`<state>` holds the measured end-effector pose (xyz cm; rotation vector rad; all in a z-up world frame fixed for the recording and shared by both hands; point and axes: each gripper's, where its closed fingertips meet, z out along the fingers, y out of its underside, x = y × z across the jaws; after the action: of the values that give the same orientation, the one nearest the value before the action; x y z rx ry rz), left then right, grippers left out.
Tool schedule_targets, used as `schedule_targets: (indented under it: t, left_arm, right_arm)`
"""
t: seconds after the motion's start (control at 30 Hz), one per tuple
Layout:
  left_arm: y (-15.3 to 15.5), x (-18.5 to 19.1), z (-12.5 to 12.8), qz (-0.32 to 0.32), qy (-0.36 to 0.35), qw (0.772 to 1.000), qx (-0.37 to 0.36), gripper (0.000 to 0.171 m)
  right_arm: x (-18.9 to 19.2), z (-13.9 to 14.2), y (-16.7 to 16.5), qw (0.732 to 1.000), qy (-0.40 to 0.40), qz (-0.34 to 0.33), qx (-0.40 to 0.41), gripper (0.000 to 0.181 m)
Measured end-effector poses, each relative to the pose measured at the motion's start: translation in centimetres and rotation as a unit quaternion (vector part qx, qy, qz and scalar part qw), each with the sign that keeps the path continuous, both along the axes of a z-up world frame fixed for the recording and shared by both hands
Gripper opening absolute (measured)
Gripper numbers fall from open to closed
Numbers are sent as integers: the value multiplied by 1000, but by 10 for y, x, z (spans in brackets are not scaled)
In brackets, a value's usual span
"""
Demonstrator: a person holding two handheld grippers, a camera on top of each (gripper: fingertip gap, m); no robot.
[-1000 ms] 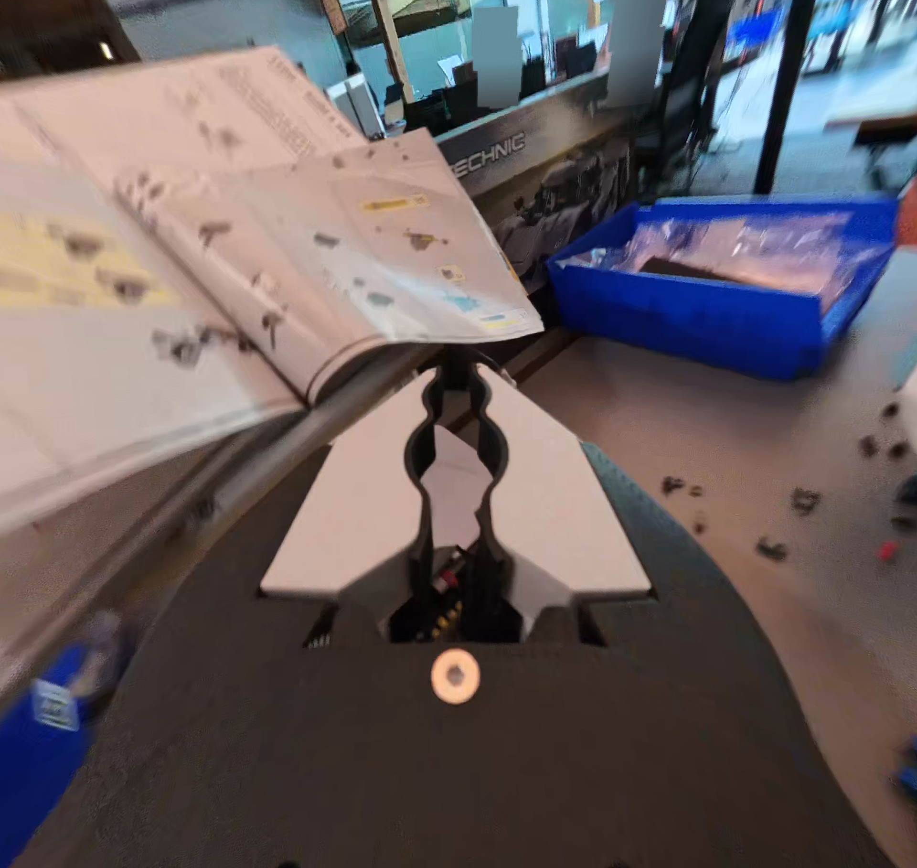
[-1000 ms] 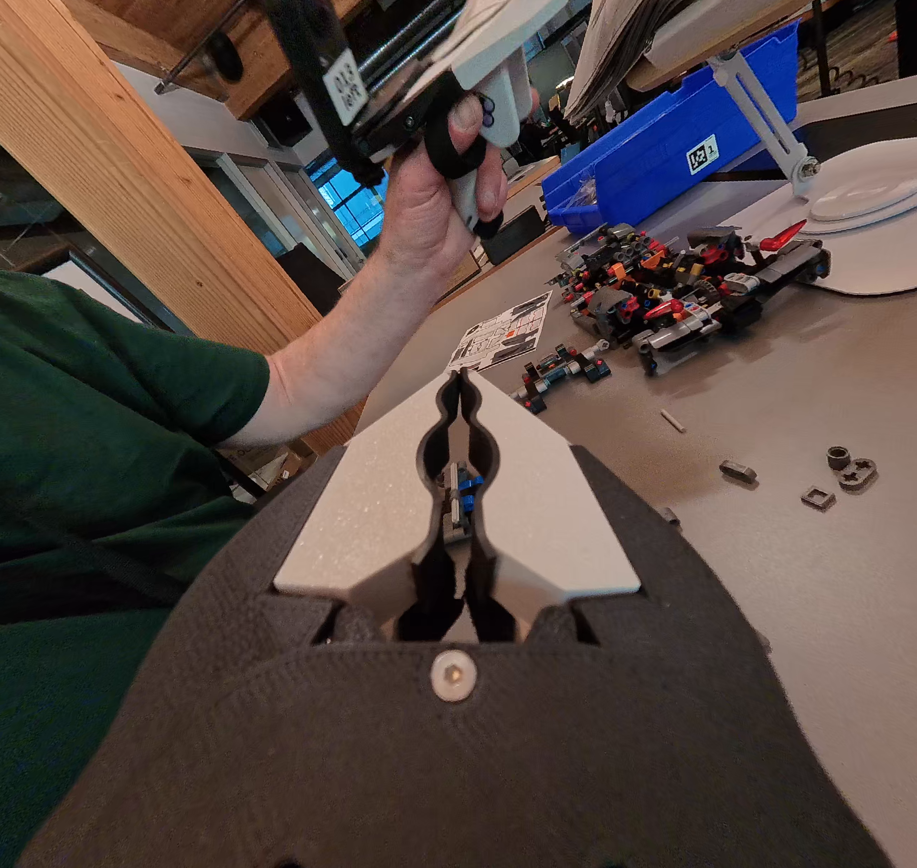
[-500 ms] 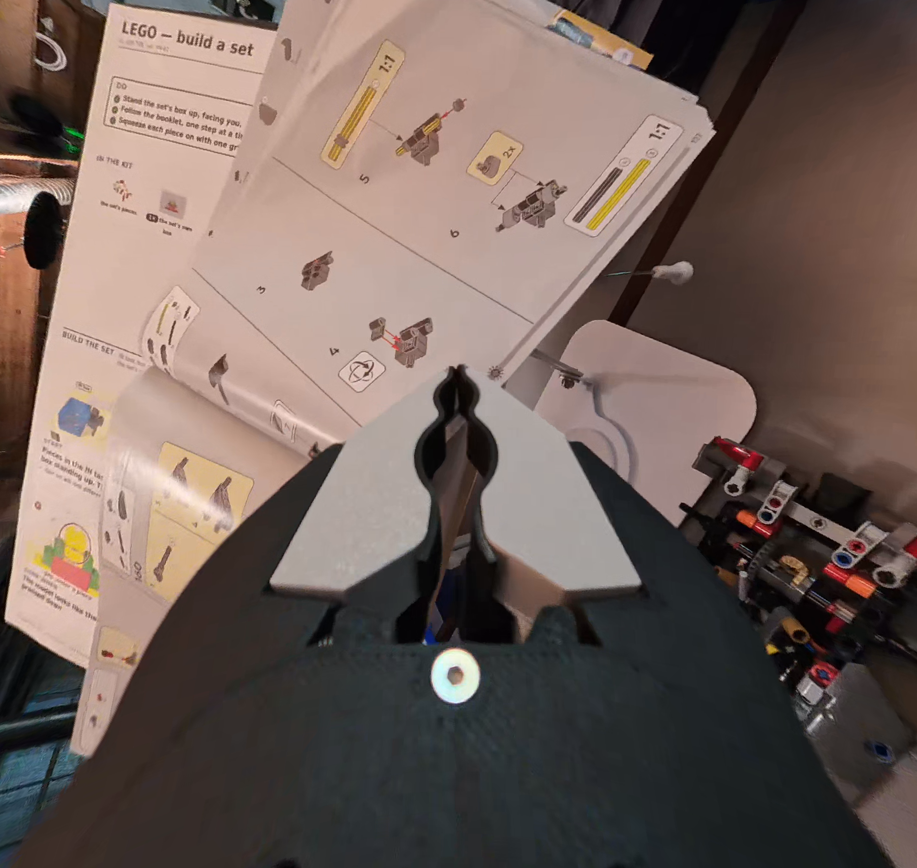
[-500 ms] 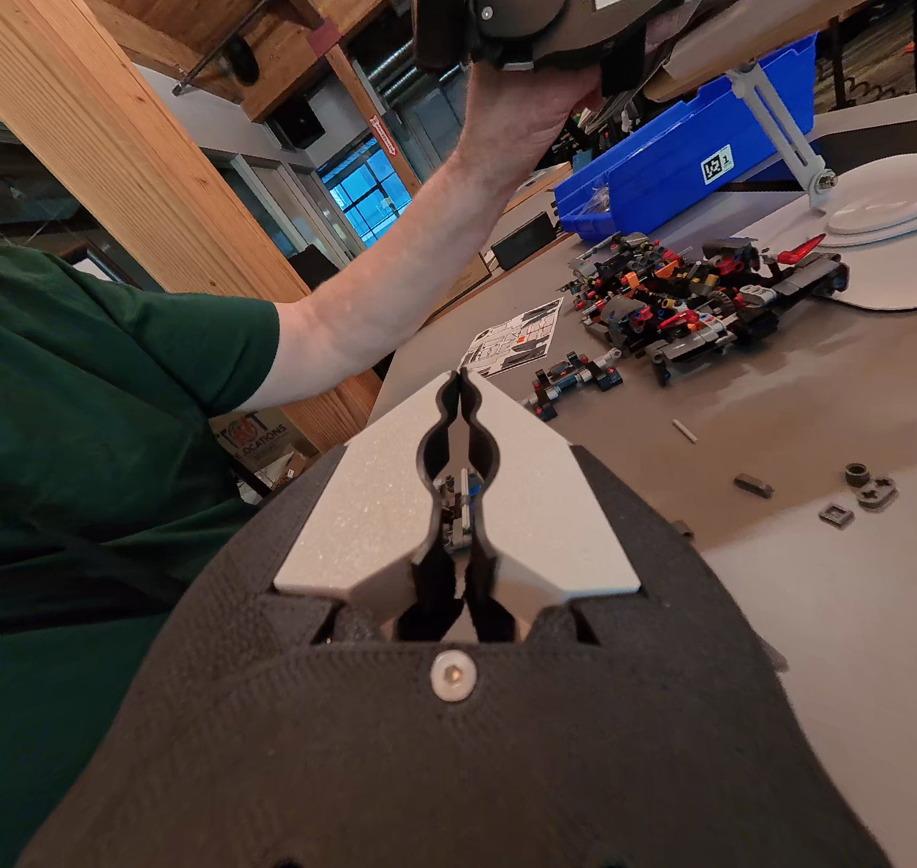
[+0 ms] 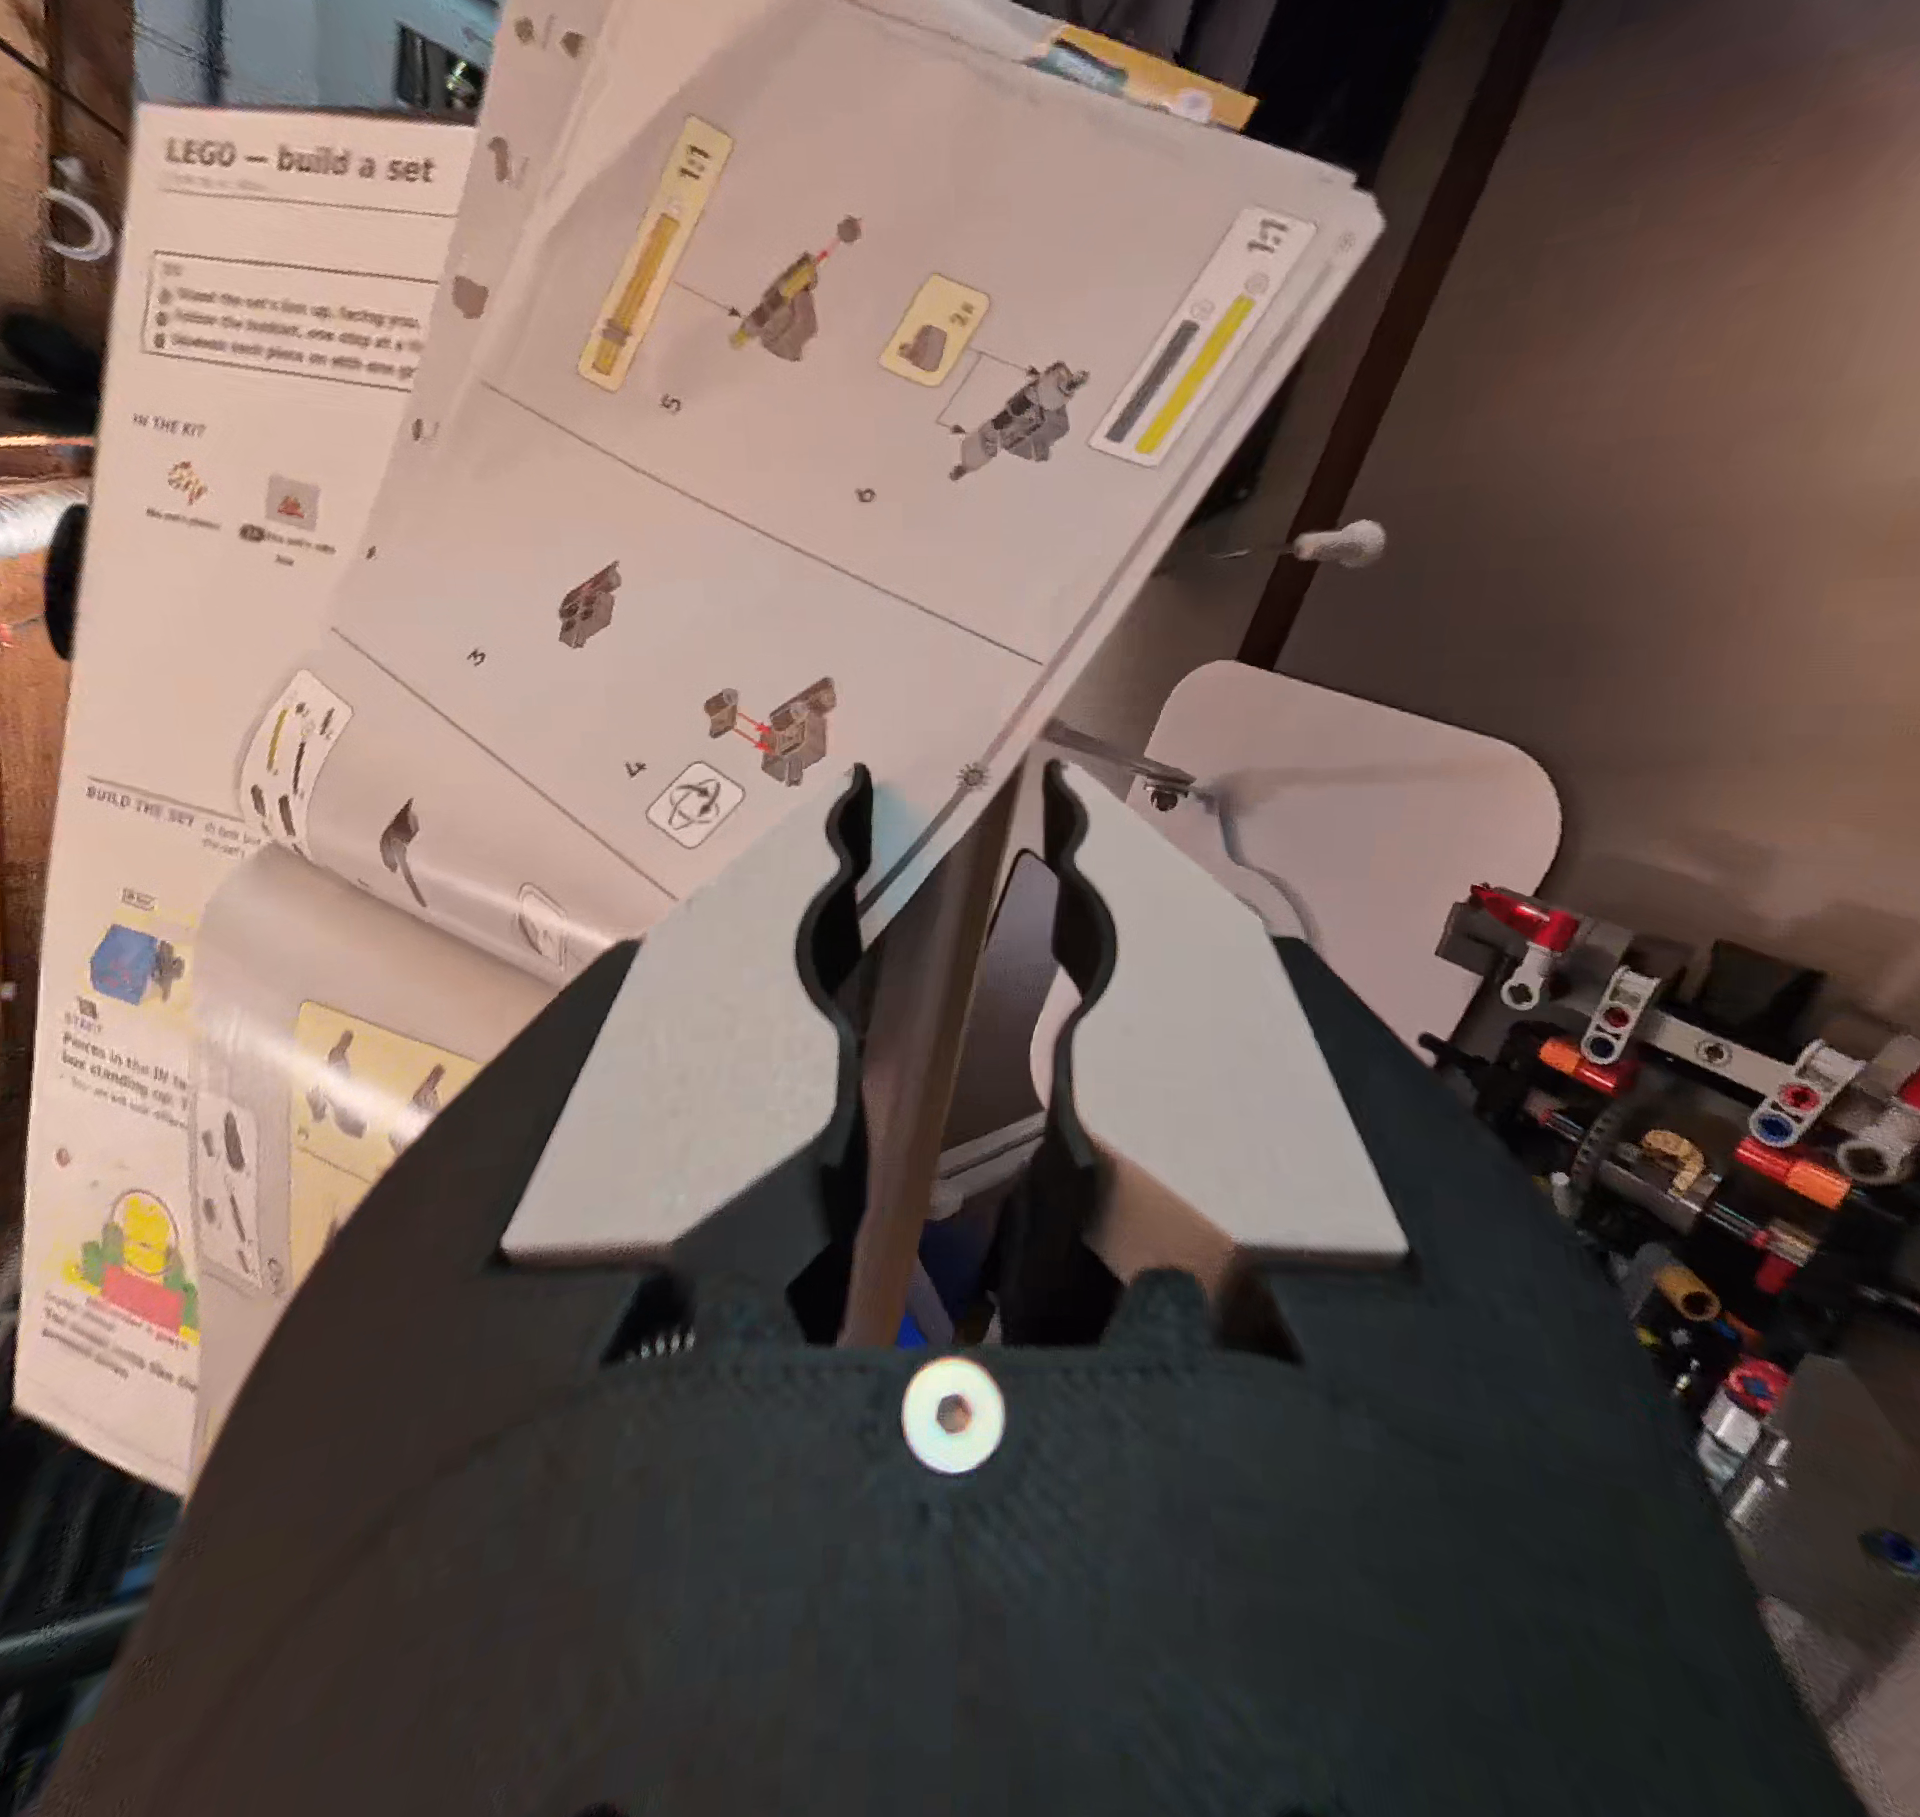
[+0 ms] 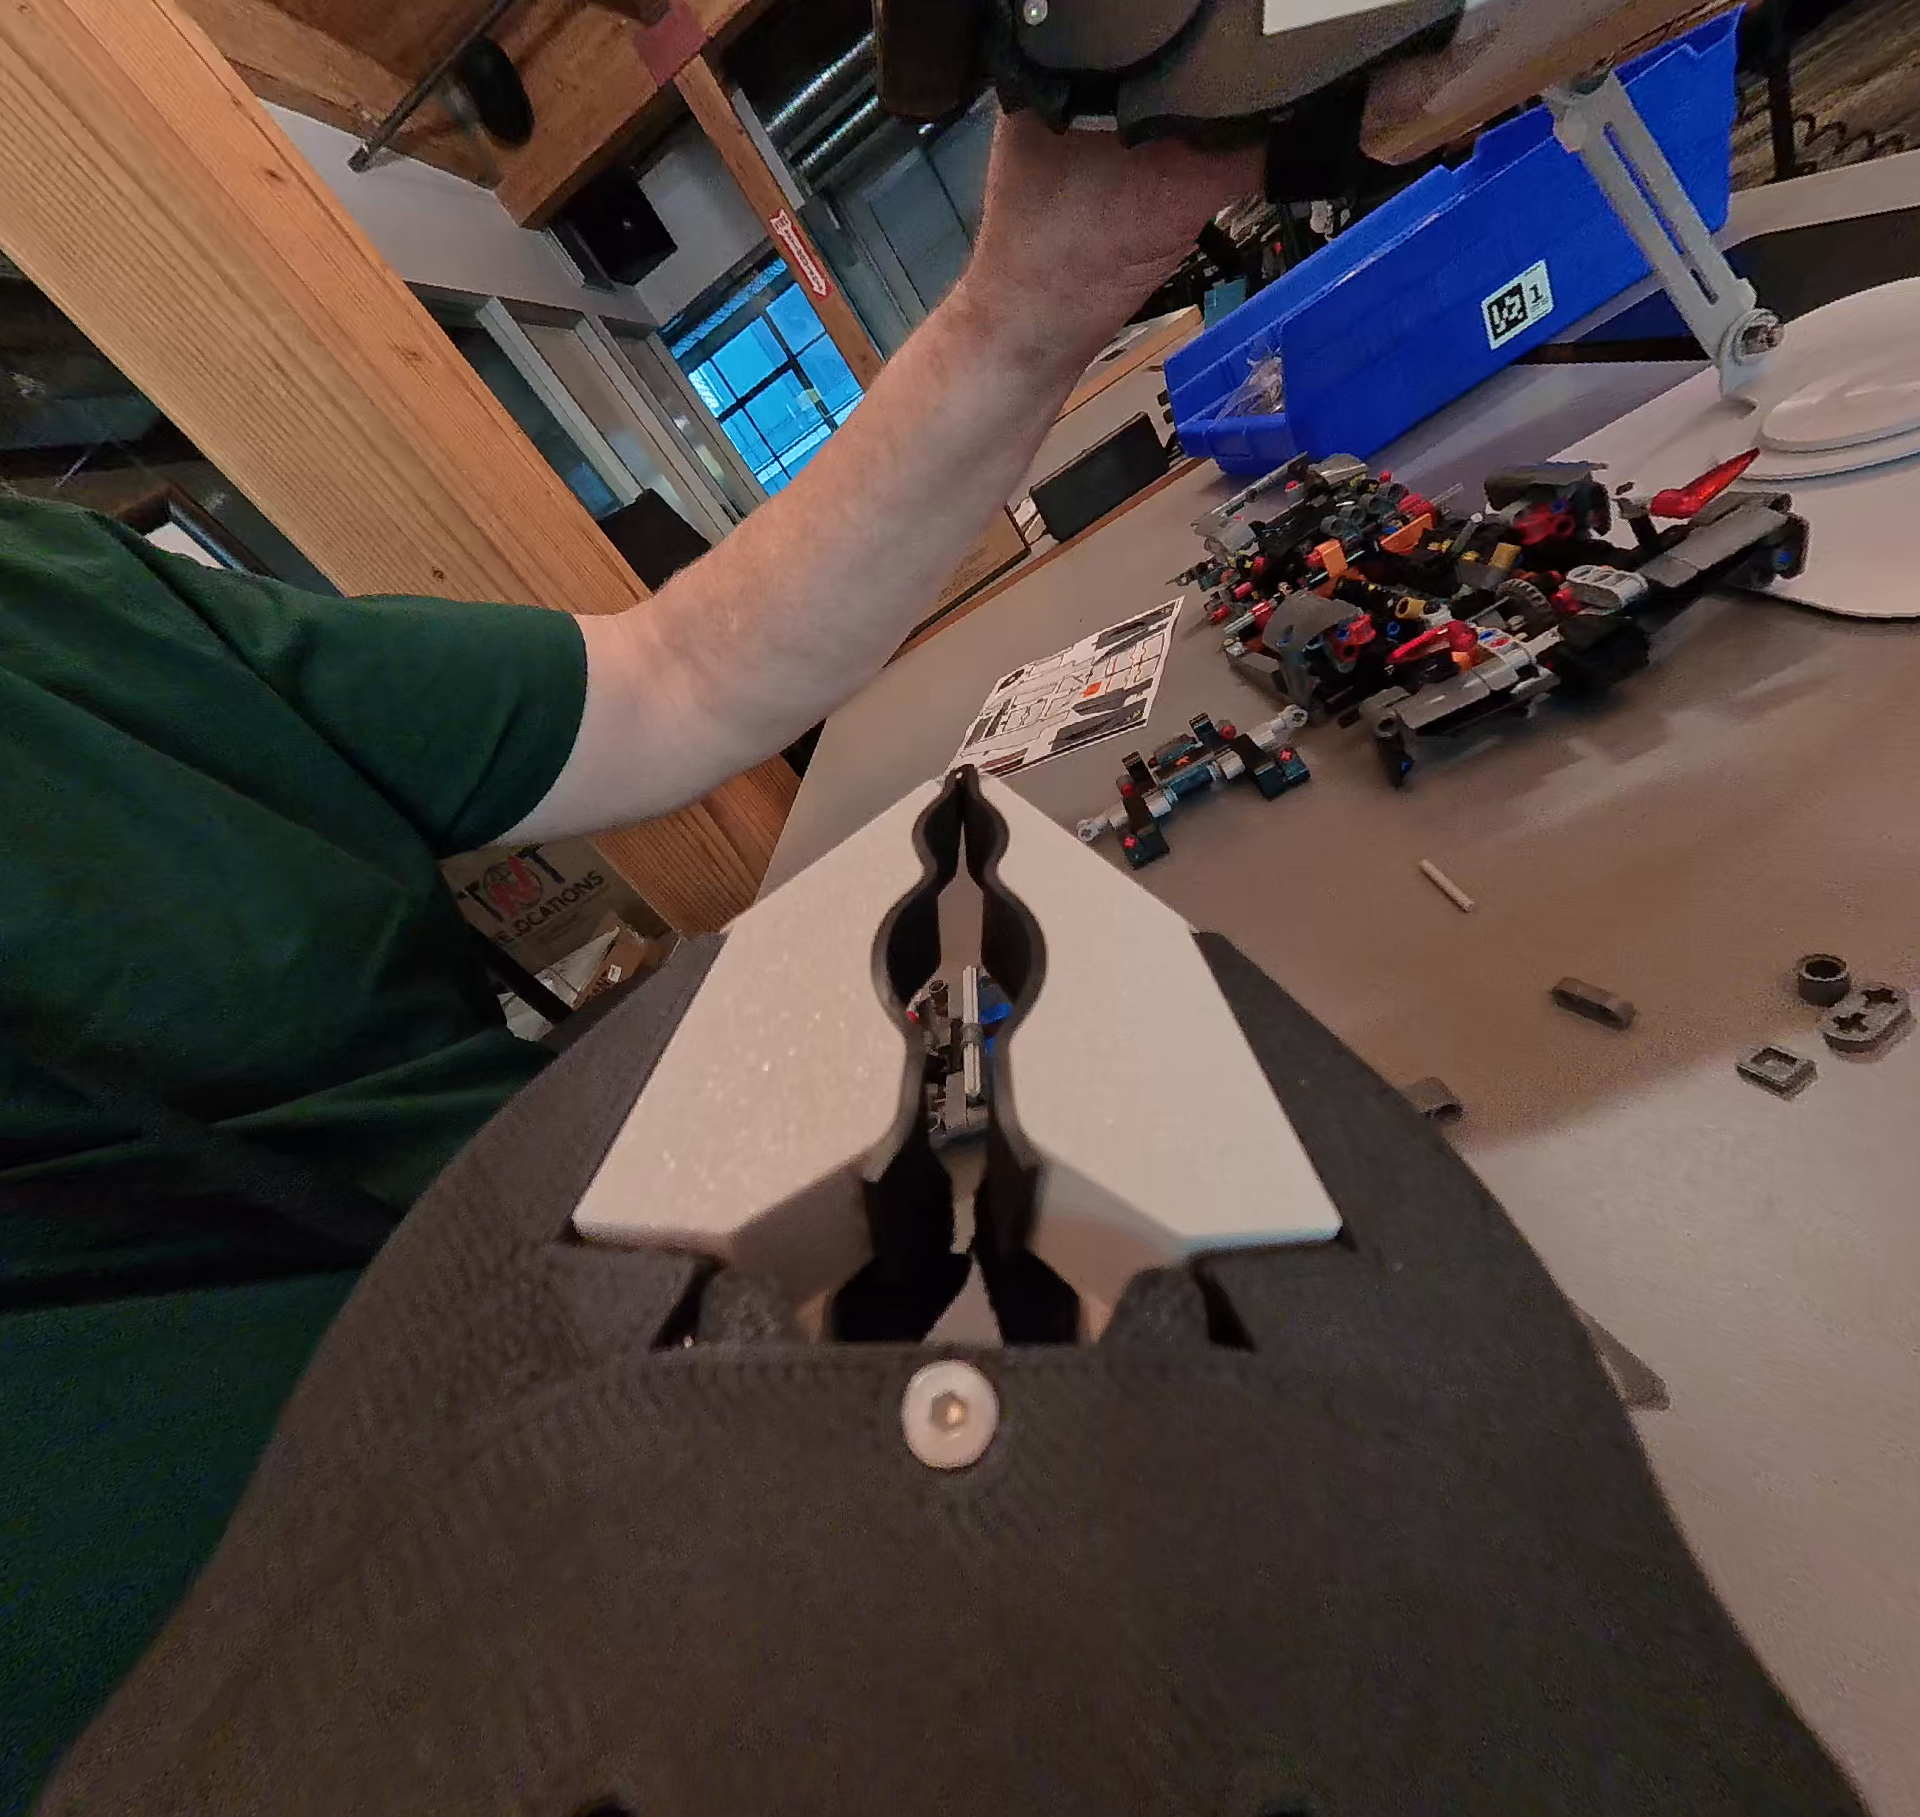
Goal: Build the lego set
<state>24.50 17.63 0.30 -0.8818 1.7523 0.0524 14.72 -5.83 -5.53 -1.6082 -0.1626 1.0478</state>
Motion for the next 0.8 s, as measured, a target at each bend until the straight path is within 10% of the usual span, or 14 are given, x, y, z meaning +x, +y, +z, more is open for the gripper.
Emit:
schedule_targets:
  t: [0.8]
  left_arm:
    - [2, -10, -7, -13, 31, 990, -139, 5]
  right_arm:
    - [0, 1, 0, 1000, 2, 0, 1, 0]
